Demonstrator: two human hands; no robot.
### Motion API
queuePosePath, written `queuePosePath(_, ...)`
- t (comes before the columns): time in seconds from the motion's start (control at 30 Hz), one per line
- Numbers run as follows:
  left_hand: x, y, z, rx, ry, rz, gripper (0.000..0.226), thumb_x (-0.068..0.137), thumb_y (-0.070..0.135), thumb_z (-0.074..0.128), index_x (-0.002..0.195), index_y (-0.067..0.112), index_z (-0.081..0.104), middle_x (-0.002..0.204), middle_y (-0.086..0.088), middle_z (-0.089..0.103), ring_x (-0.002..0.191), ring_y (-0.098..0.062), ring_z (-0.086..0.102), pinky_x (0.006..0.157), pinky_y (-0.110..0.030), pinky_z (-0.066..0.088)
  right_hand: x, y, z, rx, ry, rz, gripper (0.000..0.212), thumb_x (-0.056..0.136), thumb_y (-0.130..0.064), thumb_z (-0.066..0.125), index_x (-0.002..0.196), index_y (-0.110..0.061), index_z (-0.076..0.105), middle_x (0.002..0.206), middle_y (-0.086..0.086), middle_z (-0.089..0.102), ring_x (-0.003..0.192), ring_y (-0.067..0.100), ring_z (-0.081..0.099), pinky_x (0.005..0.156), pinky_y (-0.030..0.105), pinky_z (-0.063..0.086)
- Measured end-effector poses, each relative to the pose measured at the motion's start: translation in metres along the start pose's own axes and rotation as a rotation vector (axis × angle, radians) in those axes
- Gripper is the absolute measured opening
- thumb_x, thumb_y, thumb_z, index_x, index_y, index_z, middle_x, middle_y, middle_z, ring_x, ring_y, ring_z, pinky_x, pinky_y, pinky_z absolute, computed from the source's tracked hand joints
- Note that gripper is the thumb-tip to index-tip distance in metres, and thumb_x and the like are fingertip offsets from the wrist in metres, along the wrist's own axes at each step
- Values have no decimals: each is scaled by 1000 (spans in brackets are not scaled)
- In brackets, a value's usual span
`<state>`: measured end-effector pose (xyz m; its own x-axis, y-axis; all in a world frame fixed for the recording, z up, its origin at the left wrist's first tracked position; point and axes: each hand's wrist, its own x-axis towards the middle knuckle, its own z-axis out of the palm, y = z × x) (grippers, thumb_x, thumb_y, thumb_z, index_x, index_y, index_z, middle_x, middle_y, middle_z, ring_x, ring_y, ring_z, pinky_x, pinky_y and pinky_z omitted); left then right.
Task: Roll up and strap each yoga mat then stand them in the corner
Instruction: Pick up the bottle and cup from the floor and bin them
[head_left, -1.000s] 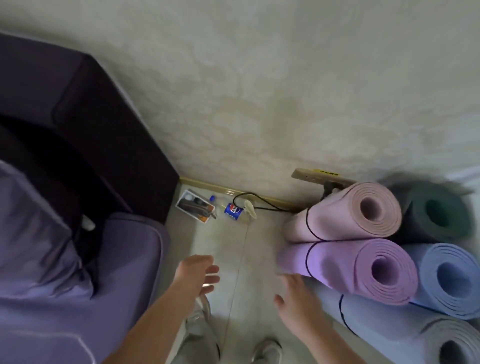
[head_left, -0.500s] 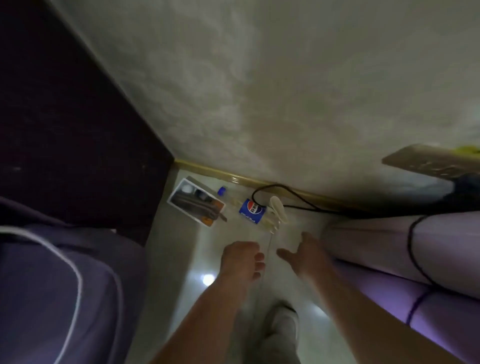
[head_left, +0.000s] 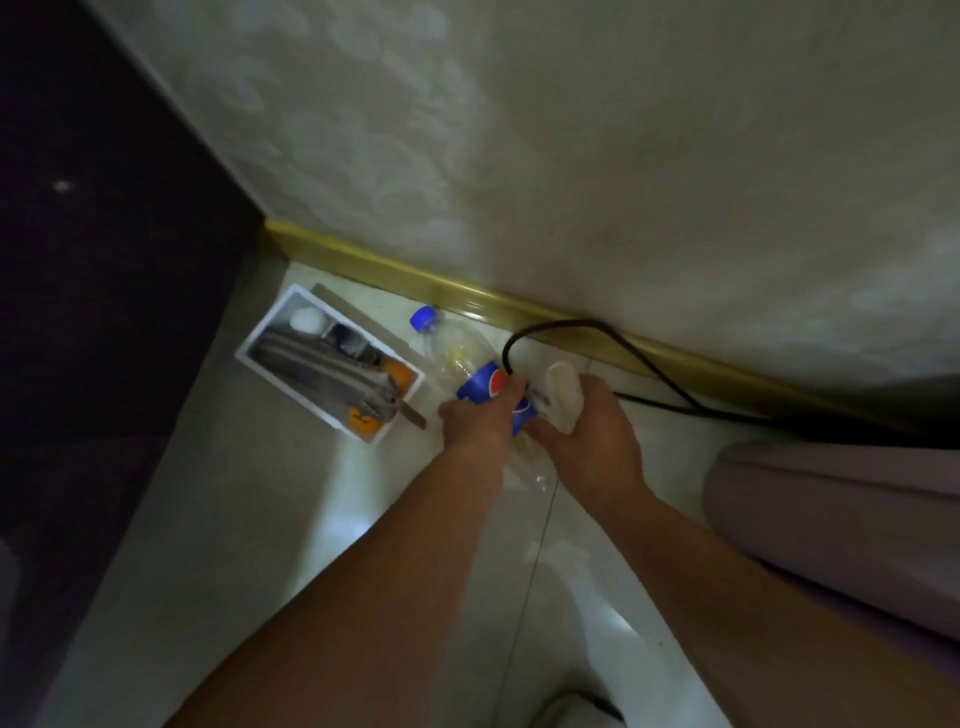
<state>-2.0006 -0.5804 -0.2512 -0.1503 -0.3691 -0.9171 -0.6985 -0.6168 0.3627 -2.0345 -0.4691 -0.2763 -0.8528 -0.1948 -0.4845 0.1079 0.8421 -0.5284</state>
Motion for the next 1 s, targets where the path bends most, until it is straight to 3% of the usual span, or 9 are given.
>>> queuePosePath(0.13, -9, -6, 6, -2, -8, -24, 73, 80, 38, 79, 136, 5, 46, 117, -14, 59, 104, -32, 62, 96, -48, 53, -20, 8, -18, 92, 45, 20, 25, 92, -24, 66, 115, -17, 61, 103, 0, 65, 96, 21, 62, 78, 32, 46)
queuePosePath(0.3, -105, -25, -34, 14, -91, -111, 51, 81, 28, 81, 118, 8, 52, 96, -8, 61, 84, -24, 63, 89, -39, 55, -98, -19, -85, 69, 76, 36, 22, 86, -23, 68, 108, -19, 62, 96, 2, 66, 88, 24, 61, 74, 35, 47)
queuePosePath(0.4, -190, -18, -68, 21, -151, -110, 45, 78, 26, 83, 111, 6, 59, 100, -11, 67, 77, -20, 63, 71, -31, 53, -164, -58, -142, 179, 73, 68, 23, 79, -37, 64, 99, -28, 59, 87, -2, 65, 82, 26, 62, 74, 45, 53)
queuePosePath(0.47, -258, -2, -93, 17, -168, -89, 38, 76, 30, 84, 101, 10, 63, 101, -12, 70, 78, -20, 64, 68, -30, 50, -213, -93, -187, 209, 70, 69, 17, 79, -34, 65, 92, -26, 57, 82, -2, 65, 79, 27, 62, 72, 47, 53)
queuePosePath(0.63, -423, 51, -164, -9, -203, 90, 39, 64, 32, 91, 88, 17, 65, 95, -10, 75, 79, -19, 69, 65, -25, 50, -338, -200, -287, 241, 41, 17, 10, 85, -22, 66, 91, -23, 59, 80, 0, 65, 75, 26, 61, 72, 47, 54)
queuePosePath(0.73, -524, 74, -218, -64, -154, 231, 22, 74, 20, 87, 84, 16, 68, 73, 0, 72, 56, -7, 66, 47, -15, 46, -409, -262, -336, 251, 59, -45, 16, 86, -20, 67, 100, -22, 61, 89, -1, 67, 84, 24, 62, 78, 41, 52)
queuePosePath(0.83, -622, 90, -277, -125, -120, 347, 41, 68, 23, 90, 101, 9, 70, 88, -7, 77, 76, -19, 75, 69, -32, 61, -480, -321, -378, 278, 54, -160, 18, 86, -19, 69, 101, -18, 61, 94, 2, 68, 88, 26, 61, 79, 38, 49)
queuePosePath(0.9, -682, 89, -314, -203, -111, 440, 57, 60, 25, 93, 107, 4, 68, 96, -13, 76, 88, -29, 75, 84, -48, 60, -528, -356, -401, 279, 12, -265, 17, 86, -18, 69, 102, -16, 61, 94, 2, 68, 87, 26, 61, 78, 37, 48)
queuePosePath(1.0, -763, 77, -371, -294, -50, 569, 38, 72, 12, 88, 102, 5, 66, 96, -12, 76, 80, -22, 74, 73, -35, 62, -598, -405, -429, 271, -28, -430, 19, 87, -17, 67, 104, -16, 61, 92, 0, 66, 86, 25, 61, 76, 35, 47)
